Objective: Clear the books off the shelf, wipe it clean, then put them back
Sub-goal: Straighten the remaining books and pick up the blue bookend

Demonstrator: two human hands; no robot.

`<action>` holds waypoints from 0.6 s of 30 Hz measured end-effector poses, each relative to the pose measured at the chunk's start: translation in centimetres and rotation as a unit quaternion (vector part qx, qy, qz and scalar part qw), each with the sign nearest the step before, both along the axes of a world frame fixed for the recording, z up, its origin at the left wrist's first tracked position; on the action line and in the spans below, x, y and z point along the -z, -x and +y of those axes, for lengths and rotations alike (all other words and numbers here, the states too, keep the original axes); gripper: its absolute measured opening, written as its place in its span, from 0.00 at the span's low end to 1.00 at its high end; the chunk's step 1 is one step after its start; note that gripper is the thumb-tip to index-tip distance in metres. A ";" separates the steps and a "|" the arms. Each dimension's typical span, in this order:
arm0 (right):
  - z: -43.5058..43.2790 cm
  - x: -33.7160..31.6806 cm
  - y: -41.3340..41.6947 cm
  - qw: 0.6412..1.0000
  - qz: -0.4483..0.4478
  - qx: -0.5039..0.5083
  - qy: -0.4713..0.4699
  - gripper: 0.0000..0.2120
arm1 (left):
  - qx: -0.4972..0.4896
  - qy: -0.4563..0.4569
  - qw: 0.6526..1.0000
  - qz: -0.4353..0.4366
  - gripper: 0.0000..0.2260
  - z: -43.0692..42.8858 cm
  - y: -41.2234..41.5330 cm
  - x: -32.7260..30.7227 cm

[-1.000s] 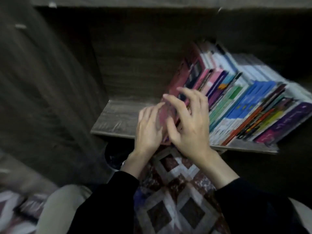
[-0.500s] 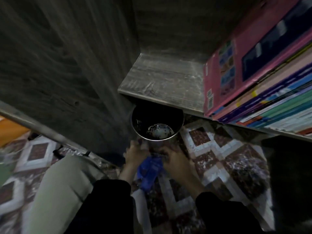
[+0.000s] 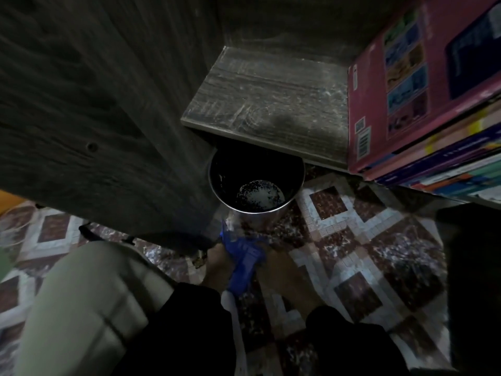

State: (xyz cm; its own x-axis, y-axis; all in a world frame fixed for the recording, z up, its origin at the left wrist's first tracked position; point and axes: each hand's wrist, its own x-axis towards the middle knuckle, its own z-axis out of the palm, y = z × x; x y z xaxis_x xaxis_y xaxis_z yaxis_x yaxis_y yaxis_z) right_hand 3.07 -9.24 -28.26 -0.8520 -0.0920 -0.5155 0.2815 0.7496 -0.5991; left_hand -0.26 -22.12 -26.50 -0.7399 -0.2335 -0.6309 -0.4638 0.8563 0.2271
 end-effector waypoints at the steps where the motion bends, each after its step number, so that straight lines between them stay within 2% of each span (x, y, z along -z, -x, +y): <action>1: 0.2 -0.1 0.0 1.000 0.003 -0.001 -0.009 0.34 | -0.007 -0.002 1.000 0.005 0.14 0.0 0.1 0.0; 6: 1.2 -1.8 0.2 0.999 0.027 -0.028 -0.034 0.17 | 0.042 0.036 0.998 0.028 0.15 -0.3 0.0 -0.3; 12: 0.4 -1.9 0.3 0.994 -0.009 -0.081 -0.075 0.14 | 0.042 0.037 0.998 0.005 0.17 -0.6 -0.3 -0.6; 18: -0.5 -0.1 -0.3 0.981 -0.009 -0.130 -0.146 0.15 | 0.021 0.034 0.999 0.001 0.15 -0.8 0.0 -0.3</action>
